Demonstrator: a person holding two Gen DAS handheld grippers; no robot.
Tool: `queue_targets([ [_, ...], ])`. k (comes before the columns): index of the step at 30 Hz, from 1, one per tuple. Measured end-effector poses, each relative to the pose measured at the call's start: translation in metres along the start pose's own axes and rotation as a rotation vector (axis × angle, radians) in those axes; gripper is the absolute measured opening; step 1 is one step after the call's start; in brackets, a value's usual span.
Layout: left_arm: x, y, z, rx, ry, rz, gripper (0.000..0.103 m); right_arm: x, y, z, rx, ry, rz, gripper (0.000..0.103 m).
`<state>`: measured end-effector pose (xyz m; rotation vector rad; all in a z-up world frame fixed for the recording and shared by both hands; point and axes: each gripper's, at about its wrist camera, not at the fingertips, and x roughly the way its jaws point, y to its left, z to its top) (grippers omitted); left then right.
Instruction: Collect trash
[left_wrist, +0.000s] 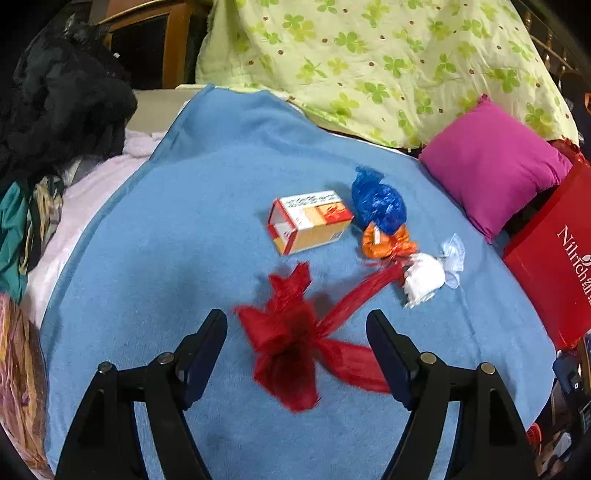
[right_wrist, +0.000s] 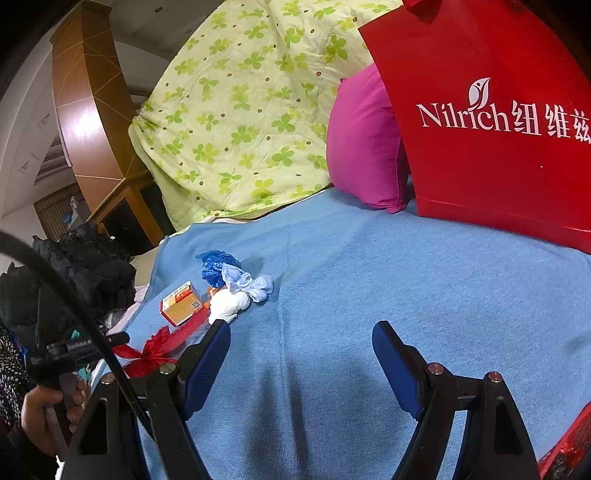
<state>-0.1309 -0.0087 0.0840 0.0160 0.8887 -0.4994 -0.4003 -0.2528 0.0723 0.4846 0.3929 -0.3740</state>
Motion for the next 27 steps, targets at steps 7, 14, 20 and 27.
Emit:
queue_targets([
  [7,0.058,-0.011,-0.011,0.045,0.115,0.095,0.066,-0.002,0.002,-0.001,-0.003,0.002,-0.002,0.082],
  [14,0.039,0.010,-0.021,-0.030,-0.004,0.068,0.028,0.004,0.009,-0.001,-0.049,0.020,-0.027,0.082],
  [20,0.018,0.043,-0.018,-0.167,-0.111,0.090,0.028,0.029,0.040,-0.006,-0.191,0.129,-0.046,0.082],
  [27,0.014,0.073,-0.014,-0.289,-0.116,0.062,0.029,0.111,0.090,0.000,-0.236,0.292,0.059,0.082],
])
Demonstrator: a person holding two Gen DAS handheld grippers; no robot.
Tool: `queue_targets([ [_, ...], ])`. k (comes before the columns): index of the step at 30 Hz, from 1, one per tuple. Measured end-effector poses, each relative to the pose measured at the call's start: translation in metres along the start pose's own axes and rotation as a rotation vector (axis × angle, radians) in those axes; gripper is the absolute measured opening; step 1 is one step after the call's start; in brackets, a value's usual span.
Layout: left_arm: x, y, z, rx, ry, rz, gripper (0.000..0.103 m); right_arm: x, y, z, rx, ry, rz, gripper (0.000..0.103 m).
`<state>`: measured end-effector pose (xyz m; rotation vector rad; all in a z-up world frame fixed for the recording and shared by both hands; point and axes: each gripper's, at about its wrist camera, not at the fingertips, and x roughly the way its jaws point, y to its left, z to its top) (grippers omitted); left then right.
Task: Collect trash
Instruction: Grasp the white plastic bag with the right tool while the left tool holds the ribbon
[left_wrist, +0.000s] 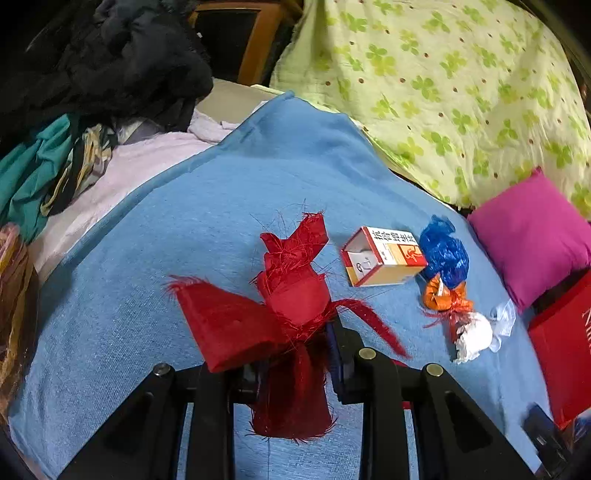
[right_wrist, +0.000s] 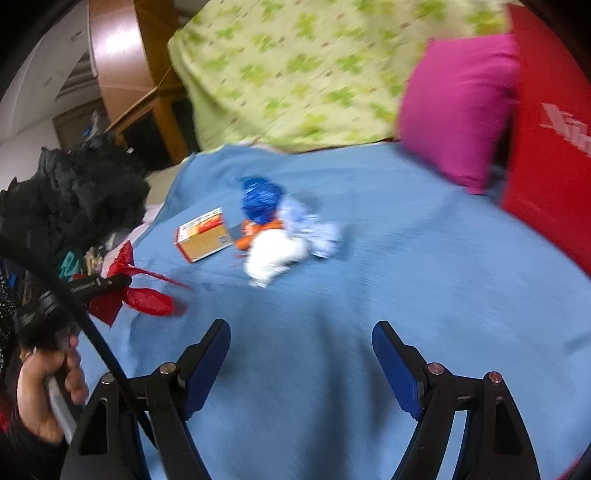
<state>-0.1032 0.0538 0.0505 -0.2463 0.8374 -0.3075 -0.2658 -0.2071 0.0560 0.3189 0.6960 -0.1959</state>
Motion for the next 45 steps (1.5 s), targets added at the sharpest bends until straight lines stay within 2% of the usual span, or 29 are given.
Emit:
queue_targets([
  [4,0.003,0.000,-0.001,-0.015,0.008,-0.015,0.029,0.058,0.013,0.027,0.011,0.079,0.011,0.082],
  [11,0.006,-0.004,-0.001,-0.009,0.013,-0.041,0.029,0.103,0.012,0.052,0.028,0.109,-0.016,0.080],
  [14,0.007,-0.008,-0.001,0.002,0.018,-0.045,0.029,0.113,0.009,0.058,0.043,0.109,-0.017,0.068],
  [16,0.009,-0.010,-0.002,0.010,0.024,-0.044,0.029,0.117,0.006,0.061,0.061,0.117,-0.008,0.053],
  [22,0.009,-0.013,-0.004,0.022,0.021,-0.037,0.029,0.095,0.011,0.050,0.016,0.097,0.005,0.049],
  [30,0.006,-0.021,-0.010,0.067,0.011,-0.020,0.029,0.045,-0.006,0.015,0.058,0.115,0.033,0.049],
  [32,0.006,-0.023,-0.013,0.076,0.015,-0.020,0.029,0.042,-0.011,0.006,0.062,0.178,0.044,0.052],
  [36,0.005,-0.027,-0.017,0.090,0.015,-0.013,0.029,0.024,-0.020,-0.007,0.057,0.170,0.020,0.069],
  [41,0.005,-0.026,-0.016,0.089,0.017,-0.009,0.030,0.006,-0.047,-0.010,0.170,0.136,0.037,0.070],
  [45,0.005,-0.027,-0.016,0.089,0.016,-0.014,0.030,0.008,-0.051,-0.007,0.192,0.124,0.027,0.070],
])
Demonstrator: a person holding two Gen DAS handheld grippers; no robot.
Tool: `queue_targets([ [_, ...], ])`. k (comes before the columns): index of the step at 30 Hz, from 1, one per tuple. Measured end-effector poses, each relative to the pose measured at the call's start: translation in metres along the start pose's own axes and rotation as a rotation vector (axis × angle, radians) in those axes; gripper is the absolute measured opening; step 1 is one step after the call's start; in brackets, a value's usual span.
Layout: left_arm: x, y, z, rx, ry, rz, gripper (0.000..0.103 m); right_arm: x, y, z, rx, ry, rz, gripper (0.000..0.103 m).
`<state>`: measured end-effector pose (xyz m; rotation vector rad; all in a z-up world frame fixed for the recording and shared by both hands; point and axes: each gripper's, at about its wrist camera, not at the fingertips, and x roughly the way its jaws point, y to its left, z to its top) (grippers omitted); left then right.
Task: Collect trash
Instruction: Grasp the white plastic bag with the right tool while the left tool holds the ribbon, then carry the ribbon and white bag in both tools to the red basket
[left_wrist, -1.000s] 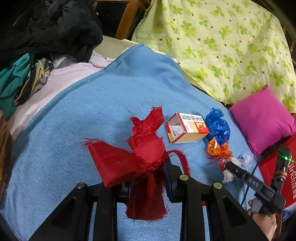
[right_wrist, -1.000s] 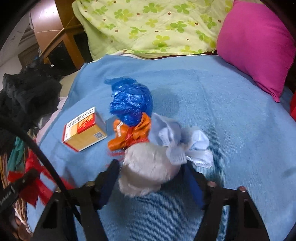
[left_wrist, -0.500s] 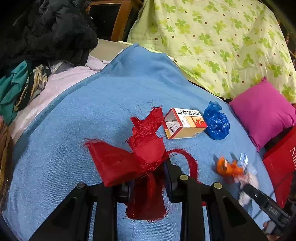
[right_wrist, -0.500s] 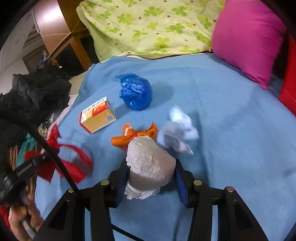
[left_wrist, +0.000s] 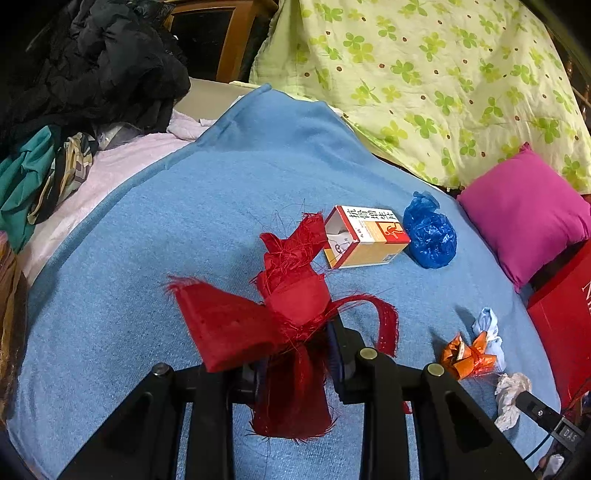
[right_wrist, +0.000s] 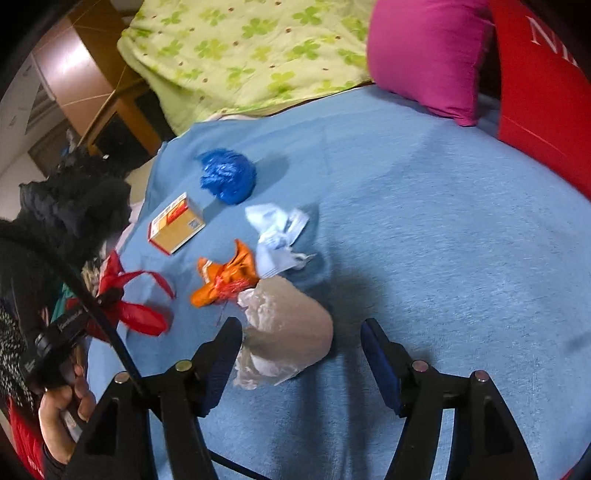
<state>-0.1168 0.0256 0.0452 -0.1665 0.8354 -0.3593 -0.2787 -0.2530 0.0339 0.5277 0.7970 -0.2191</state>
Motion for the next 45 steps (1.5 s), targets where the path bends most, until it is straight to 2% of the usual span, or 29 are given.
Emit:
queue_targets([
  [6,0.001,-0.001,0.001,0.002,0.000,-0.007,0.030,0.017,0.010,0.000,-0.038,0.008,-0.018,0.070],
  [8,0.001,-0.001,0.001,0.002,-0.001,-0.009,0.030,0.018,0.012,-0.001,-0.053,0.010,-0.017,0.051],
  [14,0.001,-0.006,0.000,0.024,-0.001,-0.014,0.030,-0.002,0.010,-0.006,-0.072,-0.020,-0.022,0.048],
  [21,-0.005,-0.013,-0.007,0.068,-0.013,0.001,0.030,-0.050,-0.020,-0.017,0.005,-0.092,-0.023,0.048],
  [26,-0.019,-0.019,-0.016,0.104,-0.038,-0.011,0.030,-0.101,-0.061,-0.032,0.103,-0.166,-0.026,0.048],
  [33,-0.047,-0.032,-0.046,0.144,-0.013,-0.041,0.030,-0.158,-0.118,-0.061,0.248,-0.242,-0.013,0.048],
  [38,-0.072,-0.048,-0.059,0.173,0.004,-0.055,0.030,-0.181,-0.133,-0.082,0.285,-0.273,-0.007,0.048],
  [45,-0.111,-0.087,-0.069,0.251,0.000,-0.100,0.030,-0.229,-0.149,-0.101,0.336,-0.364,0.008,0.048],
])
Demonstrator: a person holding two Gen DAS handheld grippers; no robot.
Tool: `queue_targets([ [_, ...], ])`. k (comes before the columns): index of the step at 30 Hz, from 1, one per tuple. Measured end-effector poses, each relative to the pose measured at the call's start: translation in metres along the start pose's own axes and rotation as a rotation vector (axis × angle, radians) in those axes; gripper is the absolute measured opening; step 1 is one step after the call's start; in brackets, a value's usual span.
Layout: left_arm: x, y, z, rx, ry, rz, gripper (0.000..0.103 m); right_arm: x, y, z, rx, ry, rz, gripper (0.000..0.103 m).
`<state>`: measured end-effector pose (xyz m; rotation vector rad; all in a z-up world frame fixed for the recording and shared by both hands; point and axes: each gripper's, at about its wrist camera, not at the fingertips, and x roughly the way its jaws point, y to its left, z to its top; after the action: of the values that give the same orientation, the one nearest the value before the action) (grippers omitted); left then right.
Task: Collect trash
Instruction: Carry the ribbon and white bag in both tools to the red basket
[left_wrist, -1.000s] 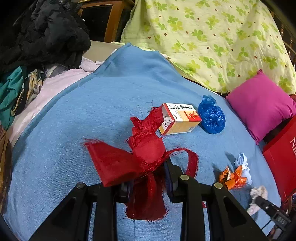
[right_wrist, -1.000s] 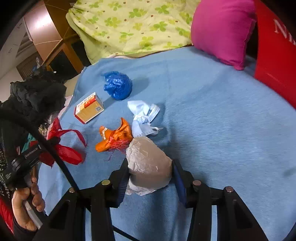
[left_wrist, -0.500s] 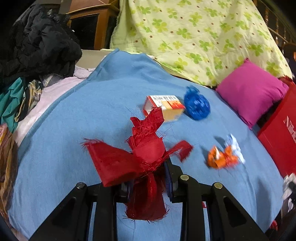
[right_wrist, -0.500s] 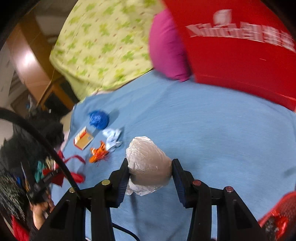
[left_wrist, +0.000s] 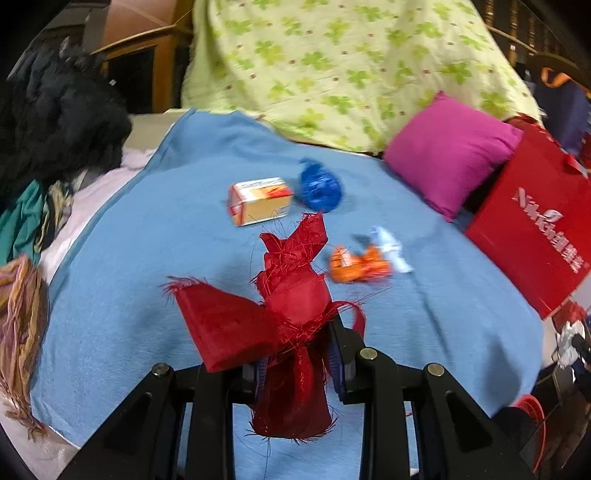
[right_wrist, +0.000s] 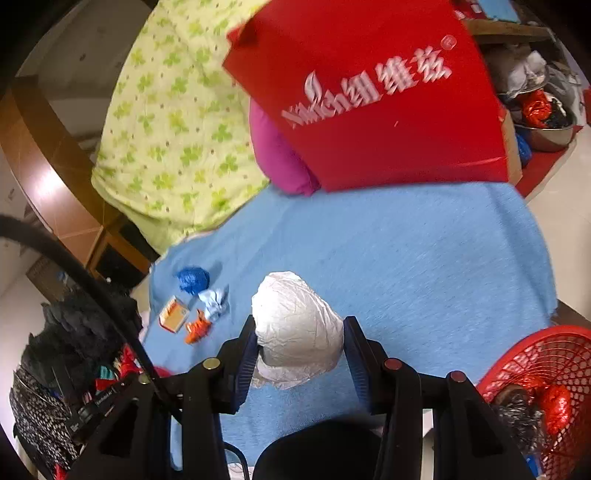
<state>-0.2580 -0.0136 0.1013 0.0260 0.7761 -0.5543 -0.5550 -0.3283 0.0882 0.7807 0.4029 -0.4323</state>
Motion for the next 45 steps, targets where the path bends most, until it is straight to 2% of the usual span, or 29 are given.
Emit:
queue_targets([
  [9,-0.039,-0.059,0.012,0.099,-0.048,-0.092,0.030,-0.078,0.011,0.026,-0.027,-0.150,0.009,0.048],
  [15,-0.053,-0.094,0.012,0.154,-0.057,-0.157,0.030,-0.117,0.013,0.024,-0.069,-0.208,-0.041,0.048],
  [26,-0.059,-0.176,0.000,0.286,-0.029,-0.272,0.030,-0.154,-0.042,0.001,-0.018,-0.217,-0.187,0.048],
  [33,-0.057,-0.235,-0.020,0.384,0.025,-0.355,0.030,-0.176,-0.069,-0.012,-0.010,-0.229,-0.273,0.048],
  [45,-0.060,-0.308,-0.059,0.516,0.087,-0.437,0.030,-0.186,-0.108,-0.036,0.025,-0.204,-0.352,0.048],
])
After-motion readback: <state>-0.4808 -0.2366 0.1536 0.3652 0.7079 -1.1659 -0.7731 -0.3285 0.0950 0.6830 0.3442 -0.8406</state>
